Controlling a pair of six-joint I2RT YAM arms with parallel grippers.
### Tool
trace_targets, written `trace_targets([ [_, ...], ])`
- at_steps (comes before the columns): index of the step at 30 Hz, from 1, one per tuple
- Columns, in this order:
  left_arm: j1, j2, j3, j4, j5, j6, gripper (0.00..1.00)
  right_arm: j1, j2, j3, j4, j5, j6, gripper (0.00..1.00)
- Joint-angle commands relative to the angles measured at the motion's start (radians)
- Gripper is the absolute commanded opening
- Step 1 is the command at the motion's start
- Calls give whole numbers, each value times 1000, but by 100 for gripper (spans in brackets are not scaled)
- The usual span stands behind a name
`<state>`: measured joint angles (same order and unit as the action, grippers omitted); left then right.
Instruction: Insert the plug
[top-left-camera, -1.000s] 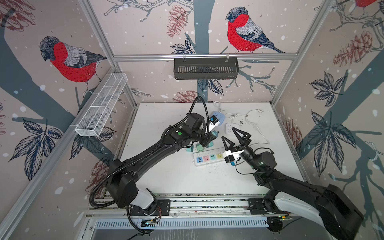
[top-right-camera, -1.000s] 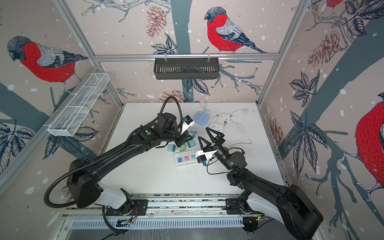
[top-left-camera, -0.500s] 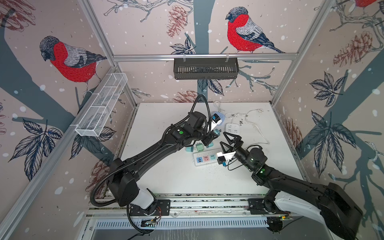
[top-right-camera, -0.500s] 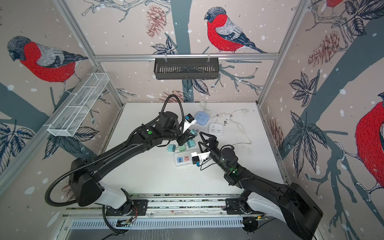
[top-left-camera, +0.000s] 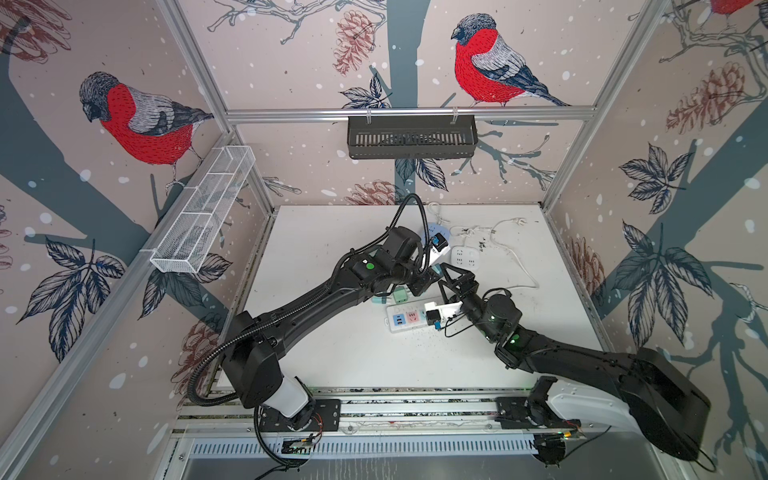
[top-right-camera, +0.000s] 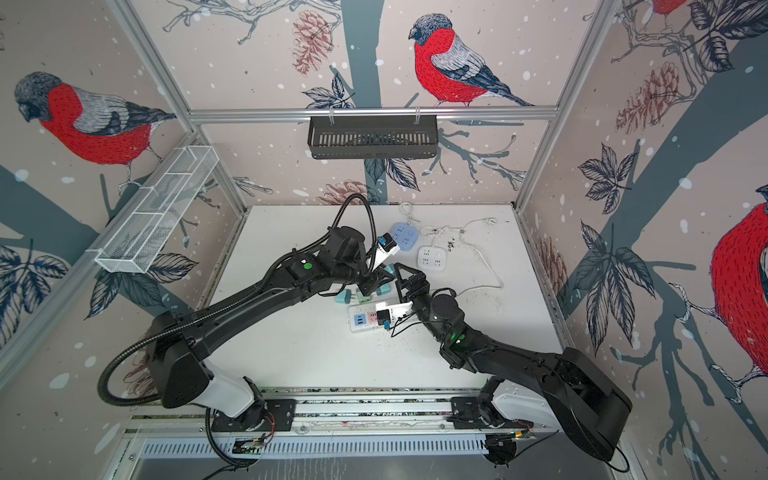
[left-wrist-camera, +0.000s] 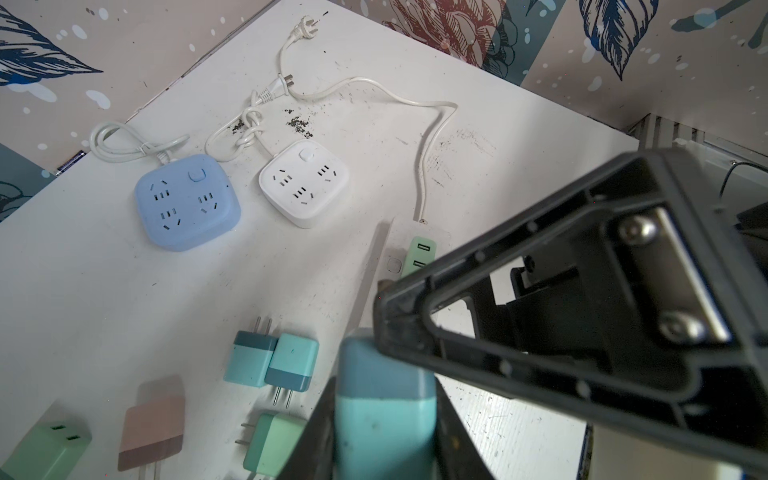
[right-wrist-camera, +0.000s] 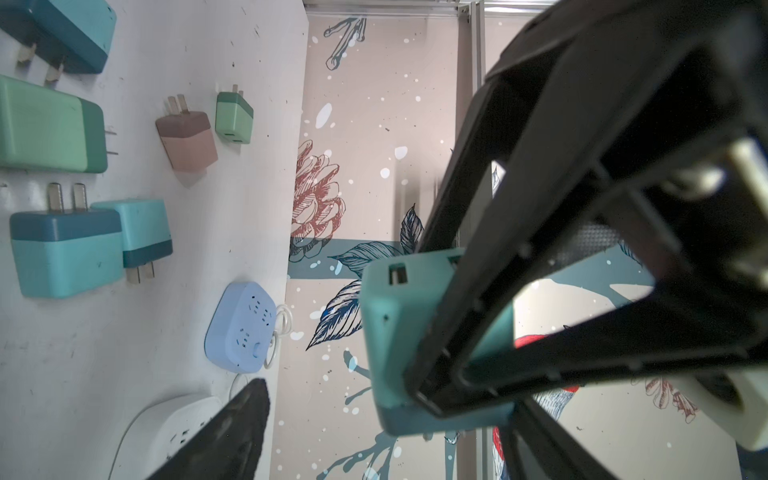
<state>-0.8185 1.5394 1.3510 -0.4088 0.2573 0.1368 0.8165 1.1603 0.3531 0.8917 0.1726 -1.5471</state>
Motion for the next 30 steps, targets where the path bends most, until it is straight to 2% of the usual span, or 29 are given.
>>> trace_targets([
  [1,-7,8,17,-5,-5,24,0,9,5,-3,61,27,-28,83],
  [9,-8,33,37,-18,-22,24,0,27,16,-26,109,11,-50,81],
  [19,-25,44,43,-38,5,59,0,28,55,-4,113,36,-79,61],
  [27,-34,44,45,-39,13,72,0,29,80,-6,150,44,-91,59],
  [30,-34,41,45,-35,-1,71,0,31,69,-14,144,34,-87,48],
])
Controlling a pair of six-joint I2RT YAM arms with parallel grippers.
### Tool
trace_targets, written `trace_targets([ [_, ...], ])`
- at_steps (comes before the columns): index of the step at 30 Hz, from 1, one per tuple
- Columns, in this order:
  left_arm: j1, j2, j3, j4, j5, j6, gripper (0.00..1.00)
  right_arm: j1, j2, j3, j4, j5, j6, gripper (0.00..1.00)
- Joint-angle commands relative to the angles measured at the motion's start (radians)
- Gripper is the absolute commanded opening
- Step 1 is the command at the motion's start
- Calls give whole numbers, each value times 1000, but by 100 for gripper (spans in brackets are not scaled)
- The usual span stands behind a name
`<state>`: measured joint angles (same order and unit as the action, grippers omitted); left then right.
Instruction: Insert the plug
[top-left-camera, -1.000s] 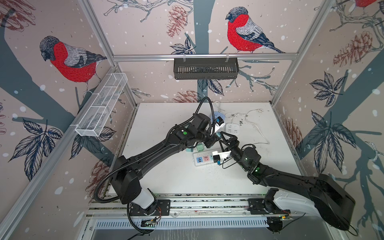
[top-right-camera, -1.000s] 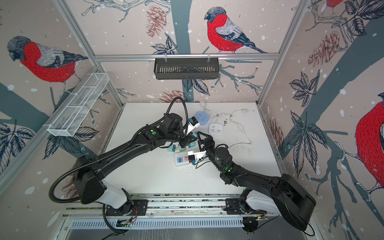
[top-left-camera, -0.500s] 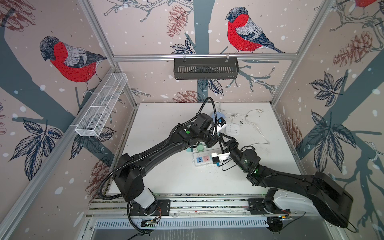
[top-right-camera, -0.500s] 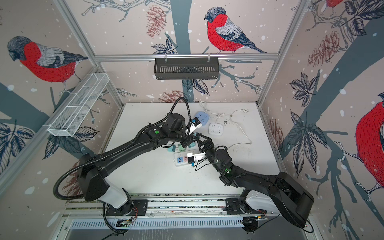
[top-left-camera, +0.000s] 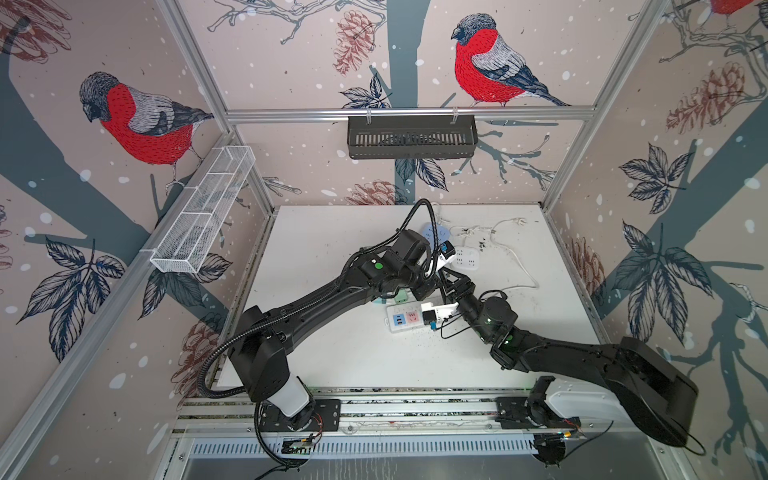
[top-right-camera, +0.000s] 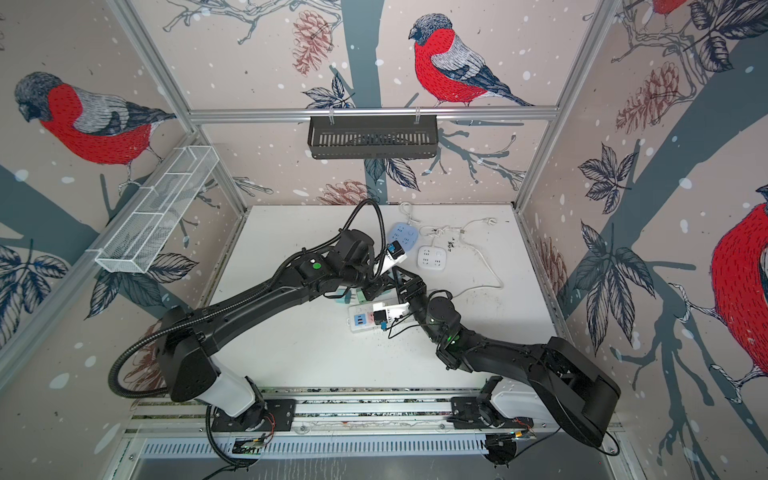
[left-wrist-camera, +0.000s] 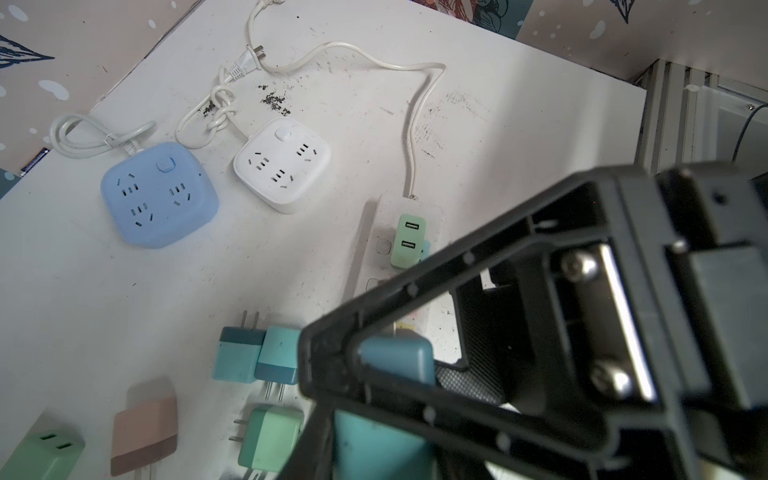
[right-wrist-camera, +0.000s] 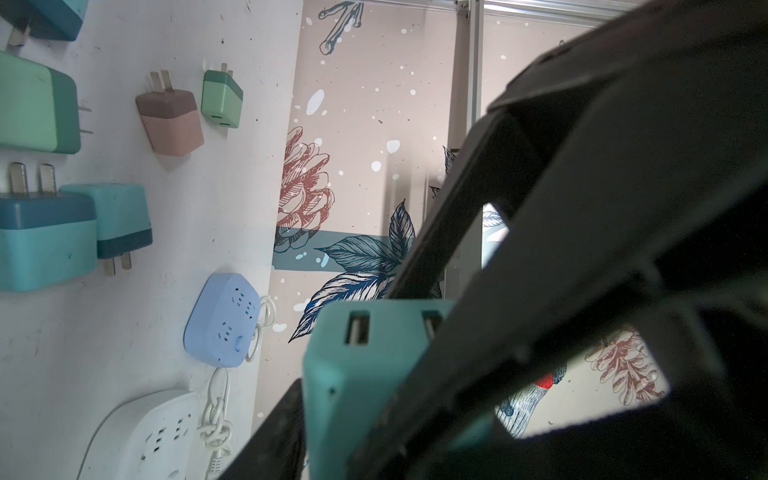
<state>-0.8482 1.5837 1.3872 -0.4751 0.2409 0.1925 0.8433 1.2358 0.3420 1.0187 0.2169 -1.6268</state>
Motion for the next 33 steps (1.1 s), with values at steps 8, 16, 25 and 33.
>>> trace_targets([
  [8,-5,-107,-73,136,21,22,45,5,-49,-17,-6,-57,39,27],
  [16,-3,-312,-268,386,-81,-13,64,4,-120,-51,39,-121,152,32],
  [25,-4,-625,-683,928,-51,-9,89,5,-200,-14,41,-108,419,19],
  [33,-5,-616,-636,890,22,-76,83,26,-247,5,5,-112,588,19],
])
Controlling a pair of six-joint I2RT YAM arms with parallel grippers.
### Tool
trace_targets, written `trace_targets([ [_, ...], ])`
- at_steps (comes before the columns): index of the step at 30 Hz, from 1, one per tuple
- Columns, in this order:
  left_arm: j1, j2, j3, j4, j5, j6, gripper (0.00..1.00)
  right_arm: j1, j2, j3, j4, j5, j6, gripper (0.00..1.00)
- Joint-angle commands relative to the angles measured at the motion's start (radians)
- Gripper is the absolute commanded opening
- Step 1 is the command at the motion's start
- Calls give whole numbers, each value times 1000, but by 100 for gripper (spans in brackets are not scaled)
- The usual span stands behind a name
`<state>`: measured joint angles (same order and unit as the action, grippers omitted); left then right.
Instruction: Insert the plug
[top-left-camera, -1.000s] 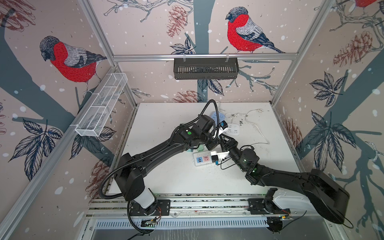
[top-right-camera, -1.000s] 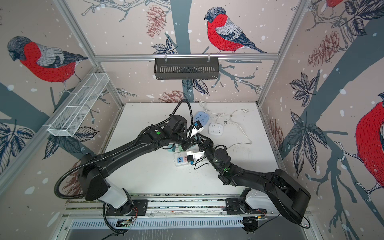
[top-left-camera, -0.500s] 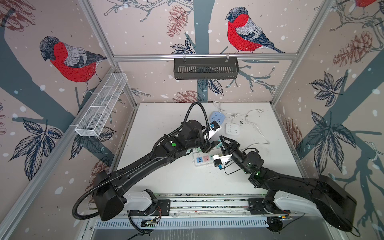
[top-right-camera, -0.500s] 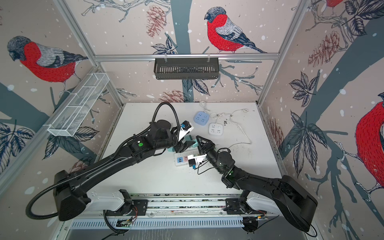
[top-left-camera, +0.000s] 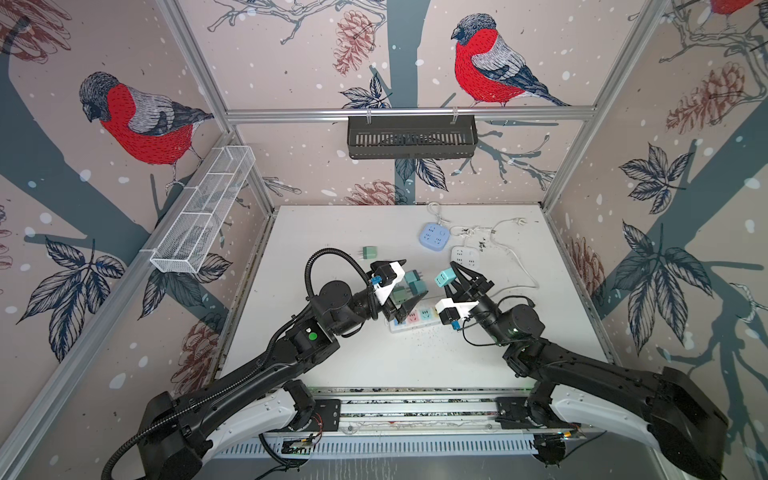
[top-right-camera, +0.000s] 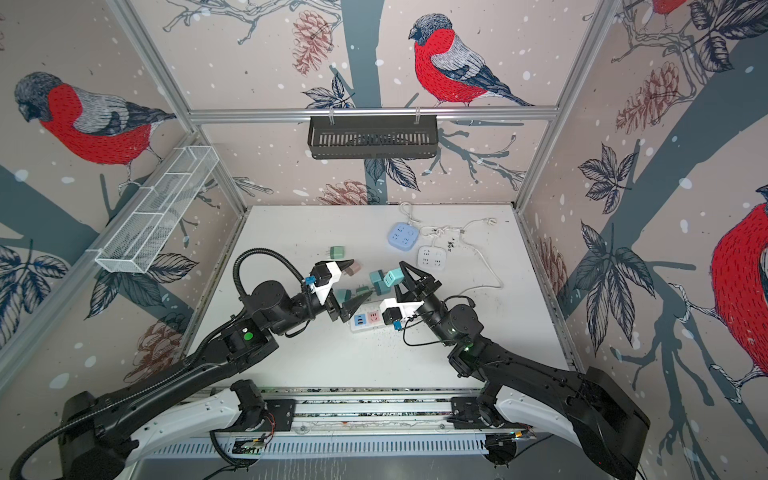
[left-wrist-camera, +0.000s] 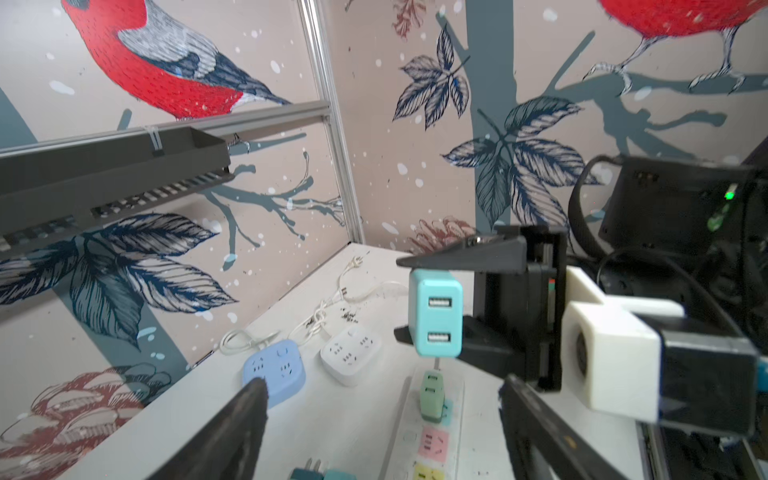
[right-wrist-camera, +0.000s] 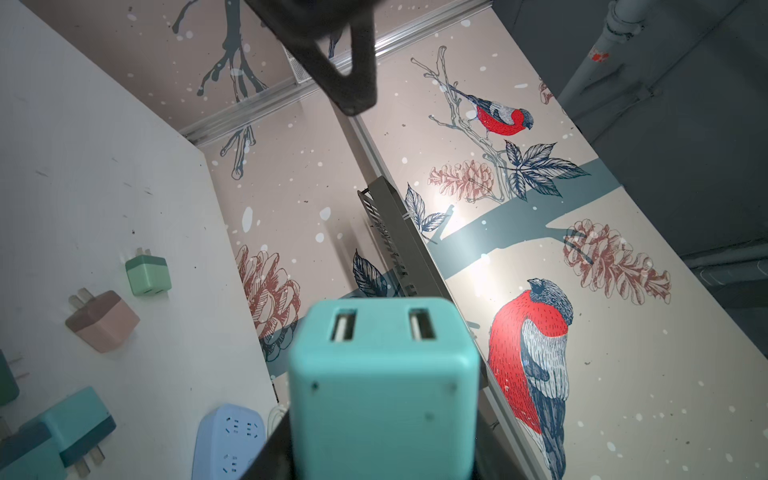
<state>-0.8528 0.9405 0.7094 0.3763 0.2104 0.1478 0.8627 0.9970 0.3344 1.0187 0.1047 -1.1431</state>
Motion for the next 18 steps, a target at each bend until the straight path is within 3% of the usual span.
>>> trace_targets([
  [1,0,51,67,19,68,-40,81,10,-9,11,2,-2,109,19],
  [10,1,207,209,-122,135,-43,72,15,-29,-26,35,-30,99,18],
  [18,1,256,263,-203,148,-34,66,16,-32,-34,60,-39,99,18],
])
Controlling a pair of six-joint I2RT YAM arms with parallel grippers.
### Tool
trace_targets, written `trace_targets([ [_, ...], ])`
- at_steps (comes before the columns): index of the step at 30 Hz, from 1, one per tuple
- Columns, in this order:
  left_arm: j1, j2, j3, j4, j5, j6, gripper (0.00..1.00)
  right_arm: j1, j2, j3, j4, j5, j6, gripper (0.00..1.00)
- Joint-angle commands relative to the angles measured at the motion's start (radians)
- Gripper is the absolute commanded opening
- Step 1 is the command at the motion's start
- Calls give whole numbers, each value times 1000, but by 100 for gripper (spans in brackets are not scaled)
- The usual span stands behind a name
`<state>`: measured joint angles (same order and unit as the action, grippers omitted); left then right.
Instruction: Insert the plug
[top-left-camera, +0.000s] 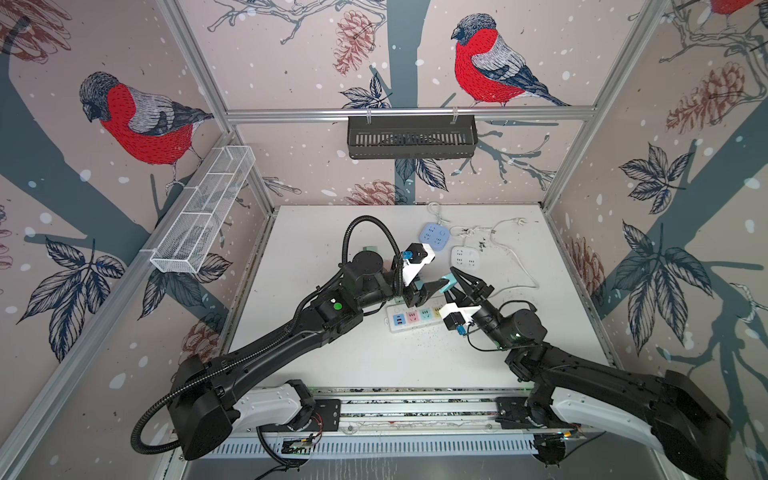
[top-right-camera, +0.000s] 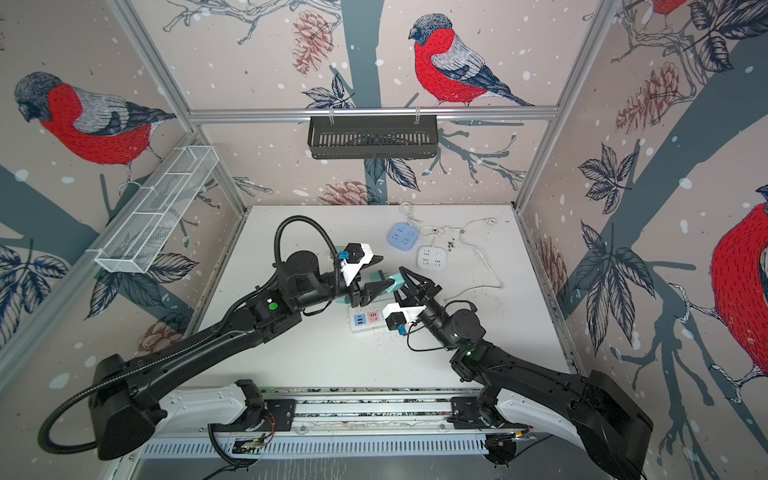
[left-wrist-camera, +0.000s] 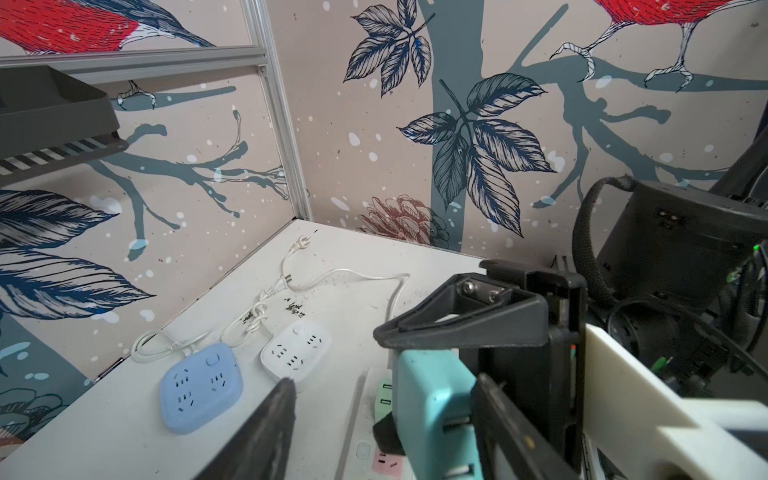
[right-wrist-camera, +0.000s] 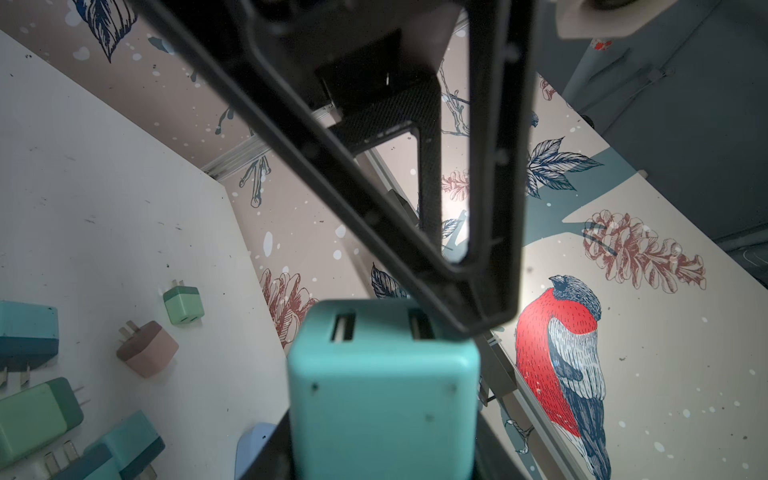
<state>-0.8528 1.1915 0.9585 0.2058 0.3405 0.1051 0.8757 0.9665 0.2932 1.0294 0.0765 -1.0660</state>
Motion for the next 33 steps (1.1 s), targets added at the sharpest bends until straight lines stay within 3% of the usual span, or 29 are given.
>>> trace_targets([
  [1,1,11,20,-45,27,11,66,3,0,7,52,-10,23,18],
  [13,1,29,33,-121,11,18,63,2,29,29,83,79,16,16],
  [18,1,60,78,-130,33,22,61,3,30,18,93,22,-12,16],
  [26,1,132,170,-204,49,35,48,2,43,20,134,35,-20,16],
  [33,1,155,179,-223,62,44,48,3,54,28,138,46,-22,17],
])
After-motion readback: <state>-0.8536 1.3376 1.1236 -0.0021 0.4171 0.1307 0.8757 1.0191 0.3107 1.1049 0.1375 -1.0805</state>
